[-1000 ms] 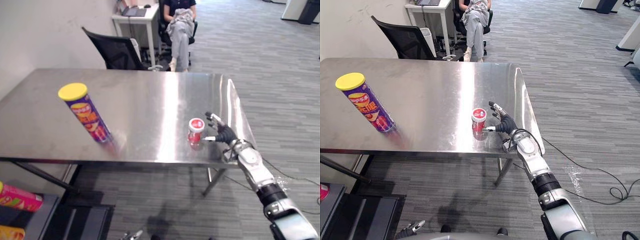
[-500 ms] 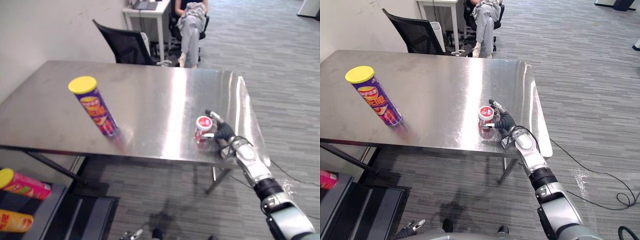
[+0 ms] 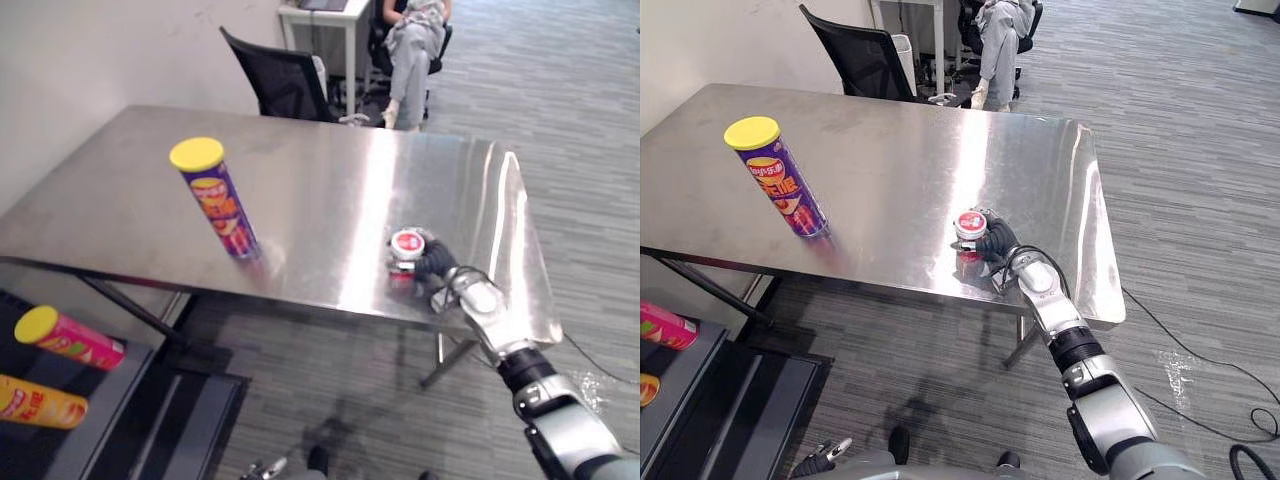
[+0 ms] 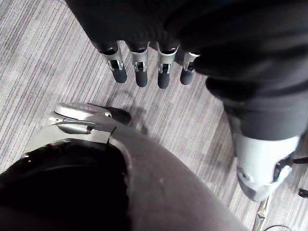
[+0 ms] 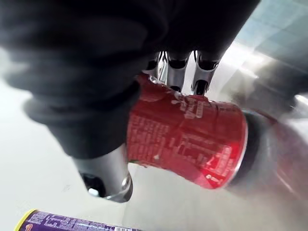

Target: Put the gum and the chips on the shelf.

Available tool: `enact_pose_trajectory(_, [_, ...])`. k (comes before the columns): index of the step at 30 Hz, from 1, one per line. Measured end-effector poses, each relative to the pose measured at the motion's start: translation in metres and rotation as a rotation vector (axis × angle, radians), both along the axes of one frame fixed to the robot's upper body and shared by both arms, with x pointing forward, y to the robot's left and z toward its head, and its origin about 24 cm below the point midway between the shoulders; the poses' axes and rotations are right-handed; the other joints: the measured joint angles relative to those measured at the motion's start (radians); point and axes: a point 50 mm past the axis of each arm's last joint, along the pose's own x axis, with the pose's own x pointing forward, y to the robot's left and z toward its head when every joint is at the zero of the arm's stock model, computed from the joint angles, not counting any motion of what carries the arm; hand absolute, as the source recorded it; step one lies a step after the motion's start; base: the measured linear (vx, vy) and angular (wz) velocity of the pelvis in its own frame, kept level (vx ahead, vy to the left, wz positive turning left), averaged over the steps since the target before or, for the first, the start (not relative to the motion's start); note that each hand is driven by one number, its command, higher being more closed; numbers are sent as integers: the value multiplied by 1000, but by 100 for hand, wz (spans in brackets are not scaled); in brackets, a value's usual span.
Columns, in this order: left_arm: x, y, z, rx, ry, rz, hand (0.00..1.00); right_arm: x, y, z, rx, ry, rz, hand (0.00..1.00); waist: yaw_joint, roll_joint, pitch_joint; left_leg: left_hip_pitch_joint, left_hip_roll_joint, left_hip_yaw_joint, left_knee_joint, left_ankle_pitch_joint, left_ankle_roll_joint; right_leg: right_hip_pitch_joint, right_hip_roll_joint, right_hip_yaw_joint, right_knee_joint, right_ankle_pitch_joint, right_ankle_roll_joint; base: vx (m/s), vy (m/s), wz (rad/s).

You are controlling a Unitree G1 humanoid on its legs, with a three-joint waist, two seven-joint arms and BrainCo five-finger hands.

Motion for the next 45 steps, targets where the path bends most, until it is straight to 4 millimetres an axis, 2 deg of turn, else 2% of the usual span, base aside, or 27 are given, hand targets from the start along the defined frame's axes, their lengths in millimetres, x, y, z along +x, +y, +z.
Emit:
enact_pose_trajectory(10, [0, -1, 0, -2, 0, 1, 0, 1, 0, 1, 25, -15, -54, 100, 0, 3, 4, 0, 1, 3, 0, 0, 0, -2, 0, 6, 0, 0, 0, 0, 0, 0])
enact_pose_trajectory(16, [0, -1, 0, -1, -2, 7, 0, 0, 2, 14, 52, -72, -53, 100, -3, 3, 4, -2, 3, 25, -1, 0, -1, -16, 2, 29, 0, 0, 0, 1, -1, -10])
enact_pose_trajectory(22, [-3, 2, 0, 13, 2, 36, 0, -20, -3, 76, 159, -343, -11, 100, -18, 1, 3, 2, 10, 46, 0, -3, -4, -28, 6, 51, 7, 0, 0, 2, -5, -10])
enact_pose_trajectory(24, [-4, 3, 0, 18, 4, 43, 0, -29, -9, 90, 190, -400, 10, 100, -25, 0, 2, 6, 12, 58, 0, -4, -5, -33, 7, 66, 13, 0, 0, -8, -3, -16])
enact_pose_trajectory(26, [-4, 4, 0, 22, 5, 46, 0, -35, -16, 94, 215, -408, 22, 100, -33, -3, 0, 10, 14, 62, 0, -4, -5, -33, 7, 71, 16, 0, 0, -21, -7, -9])
enact_pose_trajectory(30, [-6, 5, 0, 32, 7, 53, 0, -46, -32, 88, 231, -364, 18, 100, -45, -17, -10, 16, 19, 76, -1, -5, -6, -36, 11, 84, 18, 0, 0, -29, -11, -10])
enact_pose_trajectory(34, [-12, 6, 0, 40, 23, 61, 0, -51, -38, 81, 226, -328, 14, 100, -60, -22, -31, 9, 19, 84, -1, -5, -6, -50, 11, 92, 21, 0, 0, -17, -7, -8])
enact_pose_trajectory(40, [-13, 7, 0, 45, 26, 66, 0, -58, -55, 76, 252, -316, -51, 100, -59, -23, -45, 7, 18, 78, 0, -5, -6, -49, 11, 88, 21, 0, 0, 4, -2, 2])
enact_pose_trajectory(45, [-15, 7, -1, 46, 31, 70, 0, -65, -69, 63, 255, -281, -122, 100, -61, -24, -52, 7, 16, 61, 0, -4, -5, -40, 9, 73, 21, 0, 0, 1, -5, 9])
